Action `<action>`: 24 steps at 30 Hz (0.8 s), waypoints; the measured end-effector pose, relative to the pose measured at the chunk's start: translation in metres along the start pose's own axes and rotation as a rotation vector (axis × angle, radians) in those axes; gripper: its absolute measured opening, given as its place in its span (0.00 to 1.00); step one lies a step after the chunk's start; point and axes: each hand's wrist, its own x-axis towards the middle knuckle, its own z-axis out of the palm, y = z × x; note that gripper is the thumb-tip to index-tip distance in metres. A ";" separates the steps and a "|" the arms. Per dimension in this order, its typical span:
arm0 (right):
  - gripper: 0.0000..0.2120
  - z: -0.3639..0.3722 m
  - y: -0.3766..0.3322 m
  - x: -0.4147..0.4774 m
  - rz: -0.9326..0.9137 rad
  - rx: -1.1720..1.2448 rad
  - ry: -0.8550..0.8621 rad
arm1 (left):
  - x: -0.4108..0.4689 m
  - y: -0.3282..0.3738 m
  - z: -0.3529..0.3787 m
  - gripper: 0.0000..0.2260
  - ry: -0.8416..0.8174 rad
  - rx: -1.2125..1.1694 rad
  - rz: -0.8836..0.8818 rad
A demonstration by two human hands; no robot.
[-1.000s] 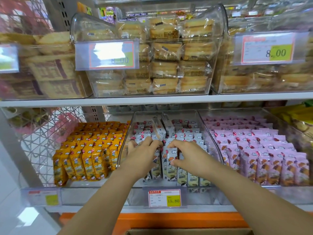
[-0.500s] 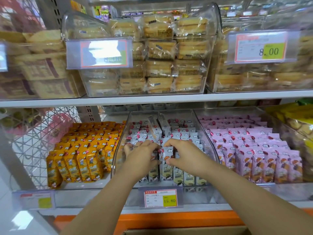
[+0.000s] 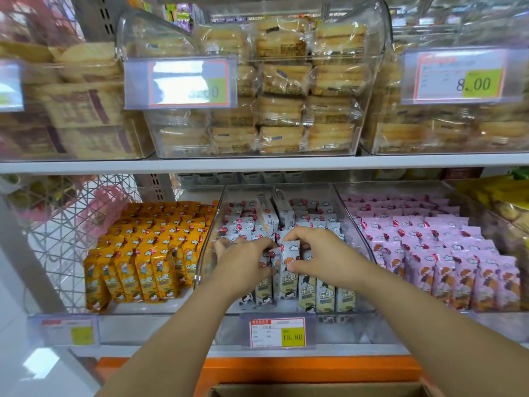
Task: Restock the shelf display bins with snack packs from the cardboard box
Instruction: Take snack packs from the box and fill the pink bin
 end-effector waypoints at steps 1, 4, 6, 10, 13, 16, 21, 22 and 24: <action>0.18 -0.001 -0.001 0.000 0.003 0.019 0.013 | 0.000 -0.002 0.000 0.19 0.003 0.027 0.005; 0.17 -0.002 -0.003 0.004 0.004 -0.001 0.040 | 0.000 -0.007 0.000 0.21 0.010 0.140 0.008; 0.18 0.001 -0.003 0.007 0.008 -0.045 0.061 | 0.000 -0.011 0.002 0.22 0.016 0.156 -0.002; 0.19 0.011 -0.001 0.015 0.041 -0.158 0.105 | 0.001 -0.015 0.004 0.23 0.017 0.130 -0.010; 0.20 0.019 0.002 0.019 0.033 -0.345 0.121 | 0.002 -0.012 0.005 0.21 0.030 0.173 0.011; 0.21 0.020 0.002 0.021 0.046 -0.363 0.135 | 0.000 -0.012 0.007 0.23 0.082 0.169 0.031; 0.18 0.010 -0.009 0.028 -0.025 -0.302 0.251 | -0.001 -0.016 0.004 0.27 0.153 -0.005 0.038; 0.18 0.009 -0.012 0.031 -0.030 -0.306 0.272 | -0.002 -0.016 0.001 0.26 0.168 -0.052 0.040; 0.20 0.010 -0.017 0.040 -0.042 -0.336 0.292 | -0.005 -0.016 -0.006 0.23 0.194 -0.099 0.058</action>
